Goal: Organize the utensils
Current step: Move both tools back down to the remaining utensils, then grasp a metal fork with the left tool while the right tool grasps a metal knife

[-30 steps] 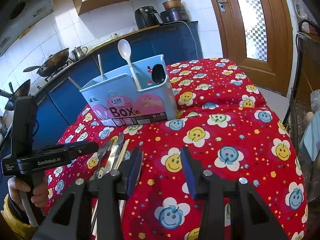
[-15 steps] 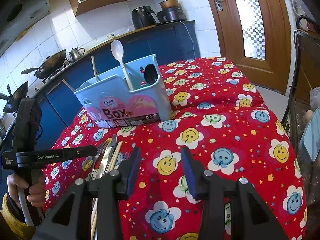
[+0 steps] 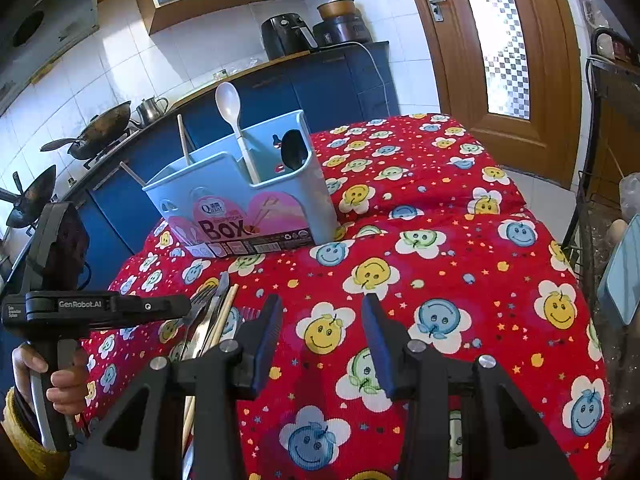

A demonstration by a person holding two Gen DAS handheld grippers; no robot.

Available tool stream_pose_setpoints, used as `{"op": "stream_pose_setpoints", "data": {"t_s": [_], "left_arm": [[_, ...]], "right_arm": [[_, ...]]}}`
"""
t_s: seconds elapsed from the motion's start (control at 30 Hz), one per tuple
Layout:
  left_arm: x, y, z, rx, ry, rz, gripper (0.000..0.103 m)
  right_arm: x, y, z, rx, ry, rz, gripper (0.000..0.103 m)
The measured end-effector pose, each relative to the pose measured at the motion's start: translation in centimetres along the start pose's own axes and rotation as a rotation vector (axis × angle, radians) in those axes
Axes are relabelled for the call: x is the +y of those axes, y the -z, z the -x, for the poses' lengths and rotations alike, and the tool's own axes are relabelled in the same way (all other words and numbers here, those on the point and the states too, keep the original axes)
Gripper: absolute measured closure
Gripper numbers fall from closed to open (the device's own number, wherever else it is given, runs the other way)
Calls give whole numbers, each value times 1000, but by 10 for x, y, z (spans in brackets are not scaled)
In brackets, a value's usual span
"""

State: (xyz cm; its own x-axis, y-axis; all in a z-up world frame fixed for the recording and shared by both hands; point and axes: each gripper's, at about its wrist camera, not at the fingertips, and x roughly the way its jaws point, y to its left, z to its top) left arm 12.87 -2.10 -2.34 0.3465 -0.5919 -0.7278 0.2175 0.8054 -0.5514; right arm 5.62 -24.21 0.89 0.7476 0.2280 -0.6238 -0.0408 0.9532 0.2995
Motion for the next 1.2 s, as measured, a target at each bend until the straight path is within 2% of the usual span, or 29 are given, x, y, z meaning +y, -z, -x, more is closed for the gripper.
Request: {"op": "stream_pose_setpoints", "data": {"t_s": [0.17, 0.2, 0.23, 0.33, 0.4, 0.67, 1.07, 1.2], "left_arm": [[-1, -3, -10, 28, 32, 16, 78], [1, -4, -10, 25, 36, 25, 90], [3, -4, -11, 25, 47, 39, 94], [7, -3, -10, 24, 80, 61, 97], [3, -2, -7, 10, 66, 44, 100], [-5, 2, 36, -144, 2, -41, 100], [-19, 9, 89, -333, -66, -183, 101], [-18, 12, 98, -360, -56, -189, 101]], "right_arm": [[1, 0, 1, -1, -1, 0, 59], [1, 0, 1, 0, -1, 0, 59], [1, 0, 1, 0, 1, 1, 59], [1, 0, 3, -2, 5, 2, 59], [1, 1, 5, -2, 8, 4, 59], [10, -2, 7, 16, -14, 13, 59], [30, 6, -27, 145, -83, 25, 59], [37, 8, -37, 166, -77, 52, 69]]}}
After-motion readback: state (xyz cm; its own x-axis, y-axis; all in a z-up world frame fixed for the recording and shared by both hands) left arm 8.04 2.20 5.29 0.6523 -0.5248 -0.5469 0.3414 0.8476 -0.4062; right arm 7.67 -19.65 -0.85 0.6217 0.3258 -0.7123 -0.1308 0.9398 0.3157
